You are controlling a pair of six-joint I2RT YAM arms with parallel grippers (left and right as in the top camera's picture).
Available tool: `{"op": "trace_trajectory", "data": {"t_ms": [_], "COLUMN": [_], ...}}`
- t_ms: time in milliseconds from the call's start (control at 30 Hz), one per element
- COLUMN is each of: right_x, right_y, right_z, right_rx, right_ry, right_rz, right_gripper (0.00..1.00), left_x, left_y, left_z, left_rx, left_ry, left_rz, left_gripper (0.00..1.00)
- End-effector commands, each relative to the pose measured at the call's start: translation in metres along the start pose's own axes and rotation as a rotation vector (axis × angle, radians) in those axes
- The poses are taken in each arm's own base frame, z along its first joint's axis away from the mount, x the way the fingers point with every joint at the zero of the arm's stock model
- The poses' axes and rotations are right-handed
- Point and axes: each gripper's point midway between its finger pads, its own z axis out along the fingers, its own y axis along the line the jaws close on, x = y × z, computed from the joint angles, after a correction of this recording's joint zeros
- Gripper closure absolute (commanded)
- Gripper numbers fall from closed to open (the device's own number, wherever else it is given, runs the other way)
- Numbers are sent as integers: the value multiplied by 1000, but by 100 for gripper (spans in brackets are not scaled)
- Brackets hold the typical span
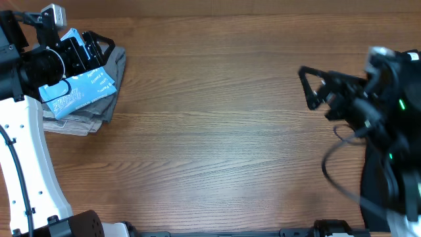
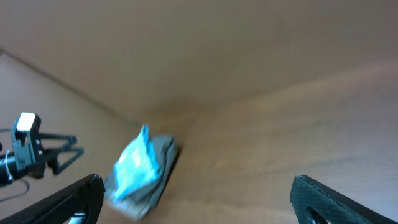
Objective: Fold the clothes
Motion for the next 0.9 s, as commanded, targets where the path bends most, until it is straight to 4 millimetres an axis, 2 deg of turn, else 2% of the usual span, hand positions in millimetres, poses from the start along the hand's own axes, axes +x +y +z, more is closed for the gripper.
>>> {"op": "trace_trajectory", "data": {"t_ms": [0,200,333,433,533,600,767,867], "right_x": [-21,-22,-16,-4,12,28,47,51], "right_y": [7,40,44,40,24,6,-26,-36], "right_z": [-37,-103,-134,-148,-153,-152,-135,-123], "right_rx": [82,35,27,22,44,73,107,83], "right_ry": [-167,-326,-414,-458,-495,-523,-586,-638], "right_rz": [-70,-128,-145,-152,-150,-143,-136,-146], "right_gripper": [0,0,0,0,0,0,0,0], "left_x": [0,0,0,0,0,0,0,0], "left_y": [0,0,0,0,0,0,0,0], "left_z": [2,2,2,2,2,2,2,2], "left_rx": [-2,-2,-2,-2,-2,-2,-2,-2], "left_ry": [3,4,4,4,4,4,4,4], "left_rz": [-9,-9,-9,-9,-9,-9,-9,-9], "left_gripper": [0,0,0,0,0,0,0,0]}}
